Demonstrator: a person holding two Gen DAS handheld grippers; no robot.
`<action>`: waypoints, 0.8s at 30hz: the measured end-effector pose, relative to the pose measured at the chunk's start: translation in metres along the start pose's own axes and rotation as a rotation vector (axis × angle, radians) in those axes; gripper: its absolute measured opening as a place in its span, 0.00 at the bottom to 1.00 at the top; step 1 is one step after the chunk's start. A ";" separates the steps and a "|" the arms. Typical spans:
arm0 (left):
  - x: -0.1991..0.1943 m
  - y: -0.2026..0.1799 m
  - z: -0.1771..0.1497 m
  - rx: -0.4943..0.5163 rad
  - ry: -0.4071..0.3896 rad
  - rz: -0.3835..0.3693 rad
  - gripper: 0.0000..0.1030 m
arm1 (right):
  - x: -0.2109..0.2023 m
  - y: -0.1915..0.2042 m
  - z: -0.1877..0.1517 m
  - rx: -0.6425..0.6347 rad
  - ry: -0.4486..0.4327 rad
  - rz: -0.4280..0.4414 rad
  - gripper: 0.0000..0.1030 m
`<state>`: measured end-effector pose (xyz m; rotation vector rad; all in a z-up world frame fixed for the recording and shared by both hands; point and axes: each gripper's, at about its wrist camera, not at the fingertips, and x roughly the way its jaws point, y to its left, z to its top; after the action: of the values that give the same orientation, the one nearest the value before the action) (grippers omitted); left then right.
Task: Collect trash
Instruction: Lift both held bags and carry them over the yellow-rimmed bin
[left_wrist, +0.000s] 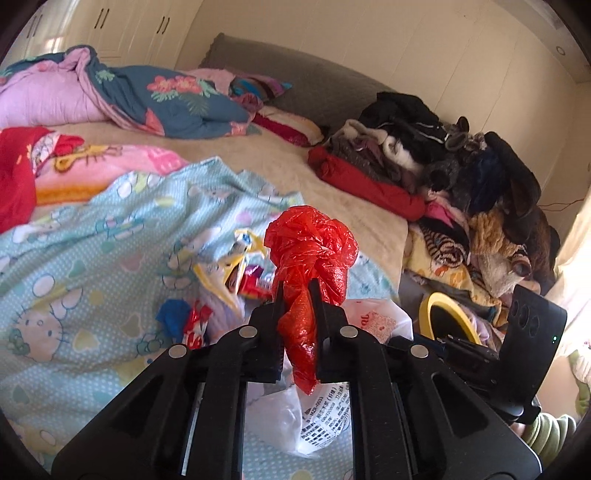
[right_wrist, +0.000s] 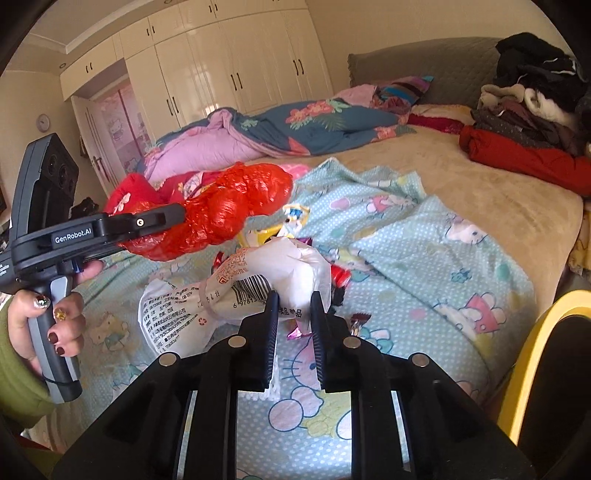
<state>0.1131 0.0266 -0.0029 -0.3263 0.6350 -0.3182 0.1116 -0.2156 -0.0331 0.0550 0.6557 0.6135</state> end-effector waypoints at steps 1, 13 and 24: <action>-0.002 -0.003 0.002 0.001 -0.008 0.001 0.06 | -0.004 -0.001 0.002 0.001 -0.011 -0.003 0.16; -0.023 -0.030 0.013 0.027 -0.072 0.001 0.06 | -0.048 -0.025 0.013 0.064 -0.125 -0.044 0.16; -0.028 -0.060 0.014 0.071 -0.084 -0.010 0.06 | -0.089 -0.047 0.017 0.096 -0.211 -0.122 0.16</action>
<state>0.0892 -0.0139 0.0459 -0.2741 0.5382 -0.3343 0.0906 -0.3013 0.0187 0.1658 0.4800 0.4506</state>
